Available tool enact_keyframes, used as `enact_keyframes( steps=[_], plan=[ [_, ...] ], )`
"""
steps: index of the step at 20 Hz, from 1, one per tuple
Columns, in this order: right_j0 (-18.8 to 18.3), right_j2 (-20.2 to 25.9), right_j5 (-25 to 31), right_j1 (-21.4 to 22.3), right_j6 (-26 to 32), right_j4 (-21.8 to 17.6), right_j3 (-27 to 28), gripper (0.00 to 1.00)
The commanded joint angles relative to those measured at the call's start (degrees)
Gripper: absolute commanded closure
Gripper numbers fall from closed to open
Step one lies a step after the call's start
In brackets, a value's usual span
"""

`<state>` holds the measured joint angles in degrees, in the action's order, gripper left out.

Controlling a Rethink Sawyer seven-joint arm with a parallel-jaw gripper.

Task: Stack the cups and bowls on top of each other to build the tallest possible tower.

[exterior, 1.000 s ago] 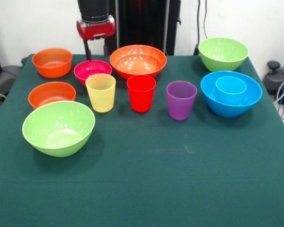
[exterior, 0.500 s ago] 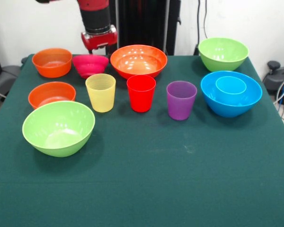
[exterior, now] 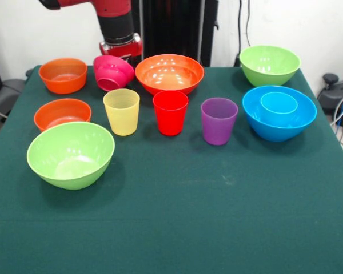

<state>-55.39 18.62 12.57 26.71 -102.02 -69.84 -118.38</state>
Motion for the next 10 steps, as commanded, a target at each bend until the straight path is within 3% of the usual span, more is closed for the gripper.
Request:
enact_keyframes(
  steps=[1,10],
  plan=[
    [0.22,1.11,1.29,-6.96,3.43,-3.1,7.72,0.0],
    [2.6,0.62,0.44,-5.91,3.77,-5.67,7.82,0.0]
  ],
)
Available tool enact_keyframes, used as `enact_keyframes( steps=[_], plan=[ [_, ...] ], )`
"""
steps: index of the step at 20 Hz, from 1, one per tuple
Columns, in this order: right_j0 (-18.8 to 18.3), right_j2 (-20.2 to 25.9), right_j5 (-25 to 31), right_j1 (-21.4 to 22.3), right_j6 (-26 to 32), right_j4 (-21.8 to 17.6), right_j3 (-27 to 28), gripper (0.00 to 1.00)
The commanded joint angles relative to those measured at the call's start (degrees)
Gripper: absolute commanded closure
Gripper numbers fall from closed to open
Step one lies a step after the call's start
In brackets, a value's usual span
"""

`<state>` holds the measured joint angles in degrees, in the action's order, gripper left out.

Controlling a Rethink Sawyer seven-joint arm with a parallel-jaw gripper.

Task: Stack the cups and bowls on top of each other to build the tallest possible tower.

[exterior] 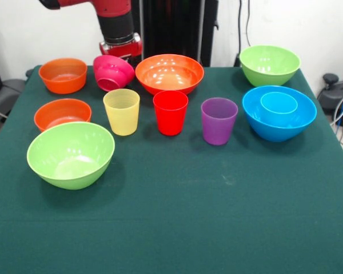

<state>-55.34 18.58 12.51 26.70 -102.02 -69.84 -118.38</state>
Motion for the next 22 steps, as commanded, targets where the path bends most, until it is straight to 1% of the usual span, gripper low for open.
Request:
enact_keyframes(
  steps=[1,5,8,9,11,14,16,19,21,22],
  plan=[
    [2.79,0.52,0.62,-5.85,3.73,-5.74,7.89,0.0],
    [3.01,0.63,1.21,-5.48,4.01,-5.14,7.73,0.0],
    [1.95,2.52,3.26,-3.82,5.95,-2.39,6.43,0.0],
    [1.95,3.12,3.25,-2.17,5.92,-1.64,5.43,0.0],
    [2.42,4.23,5.03,2.42,5.96,1.46,3.26,0.0],
    [2.74,6.77,8.74,8.56,8.44,6.32,0.2,0.0],
    [3.12,7.14,9.64,10.38,8.52,7.78,-0.8,0.0],
    [3.0,8.17,9.68,11.44,8.51,9.09,-1.87,0.0],
    [2.44,9.29,9.48,12.02,8.81,9.9,-2.65,0.0],
    [1.48,10.46,9.11,12.44,9.25,10.44,-3.32,0.0]
  ],
)
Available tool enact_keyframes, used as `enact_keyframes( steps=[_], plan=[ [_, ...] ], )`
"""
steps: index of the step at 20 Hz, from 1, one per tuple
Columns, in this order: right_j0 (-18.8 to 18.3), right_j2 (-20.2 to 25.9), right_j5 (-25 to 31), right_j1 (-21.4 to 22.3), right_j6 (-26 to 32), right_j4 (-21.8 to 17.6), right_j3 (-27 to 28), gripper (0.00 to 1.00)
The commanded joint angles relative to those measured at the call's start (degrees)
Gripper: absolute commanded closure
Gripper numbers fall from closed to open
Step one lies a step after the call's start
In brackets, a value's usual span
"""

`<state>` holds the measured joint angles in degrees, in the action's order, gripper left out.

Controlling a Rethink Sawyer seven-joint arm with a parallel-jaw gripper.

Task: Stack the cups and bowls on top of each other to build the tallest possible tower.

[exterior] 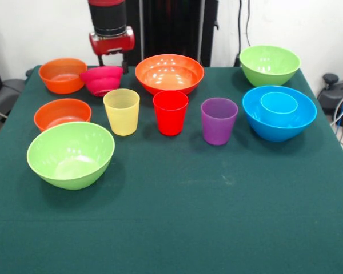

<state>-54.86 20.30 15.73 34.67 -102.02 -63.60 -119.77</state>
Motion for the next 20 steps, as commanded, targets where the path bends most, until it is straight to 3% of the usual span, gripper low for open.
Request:
enact_keyframes(
  steps=[1,5,20],
  plan=[
    [0.74,9.14,5.81,4.71,9.14,4.57,-2.27,0.0],
    [-0.96,11.07,5.9,5.45,9.52,5.68,-3.04,0.0],
    [-2.34,11.2,3.84,0.28,7.89,1.12,-0.4,0.0]
  ],
)
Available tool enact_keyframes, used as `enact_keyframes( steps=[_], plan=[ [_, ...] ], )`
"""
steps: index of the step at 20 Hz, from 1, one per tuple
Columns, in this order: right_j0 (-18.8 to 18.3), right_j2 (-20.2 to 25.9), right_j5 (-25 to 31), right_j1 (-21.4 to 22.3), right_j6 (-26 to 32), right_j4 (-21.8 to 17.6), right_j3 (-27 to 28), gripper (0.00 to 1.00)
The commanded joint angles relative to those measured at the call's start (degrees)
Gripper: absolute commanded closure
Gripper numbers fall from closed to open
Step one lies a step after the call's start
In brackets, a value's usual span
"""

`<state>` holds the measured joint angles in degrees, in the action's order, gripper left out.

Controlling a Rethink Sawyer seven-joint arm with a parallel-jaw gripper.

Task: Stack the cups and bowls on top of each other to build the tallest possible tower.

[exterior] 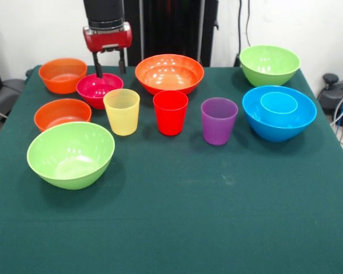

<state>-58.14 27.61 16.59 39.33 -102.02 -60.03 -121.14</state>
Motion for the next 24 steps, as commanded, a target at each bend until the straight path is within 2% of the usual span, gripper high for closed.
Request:
enact_keyframes(
  steps=[1,7,10,19,24],
  plan=[
    [1.02,3.59,2.85,-4.75,7.72,-2.91,1.26,0.0],
    [1.77,0.81,2.73,-9.43,5.06,-3.64,2.45,0.0],
    [3.94,-1.4,1.93,-11.18,2.56,-5.0,3.67,0.0],
    [6.87,-5.25,0.51,-13.17,0.67,-8.37,6.58,0.0],
    [11.23,-9.65,0.07,-13.0,-2.44,-11.95,9.42,0.0]
  ],
)
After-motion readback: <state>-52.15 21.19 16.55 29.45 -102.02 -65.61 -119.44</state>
